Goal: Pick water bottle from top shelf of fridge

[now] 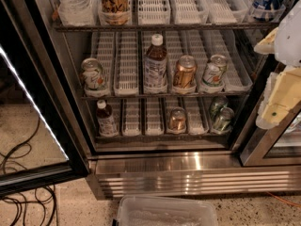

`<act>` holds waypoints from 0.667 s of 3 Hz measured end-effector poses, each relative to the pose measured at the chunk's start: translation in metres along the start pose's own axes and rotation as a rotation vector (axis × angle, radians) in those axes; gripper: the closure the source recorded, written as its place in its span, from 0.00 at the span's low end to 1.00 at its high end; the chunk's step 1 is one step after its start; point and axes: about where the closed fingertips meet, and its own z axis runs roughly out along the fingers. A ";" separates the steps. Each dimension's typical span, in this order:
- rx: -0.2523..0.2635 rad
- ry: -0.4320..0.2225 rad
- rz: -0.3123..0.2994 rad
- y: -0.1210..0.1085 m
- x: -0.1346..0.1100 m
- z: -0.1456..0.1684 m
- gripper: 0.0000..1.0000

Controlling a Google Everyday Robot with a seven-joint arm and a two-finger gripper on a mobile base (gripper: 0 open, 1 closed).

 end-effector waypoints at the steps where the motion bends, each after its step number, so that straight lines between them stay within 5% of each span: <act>1: 0.000 0.000 0.000 0.000 0.000 0.000 0.00; 2: -0.005 -0.048 -0.002 -0.003 -0.012 0.008 0.00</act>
Offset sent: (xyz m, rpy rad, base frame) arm 0.0174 0.0266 -0.0135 0.1057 -0.0005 0.0341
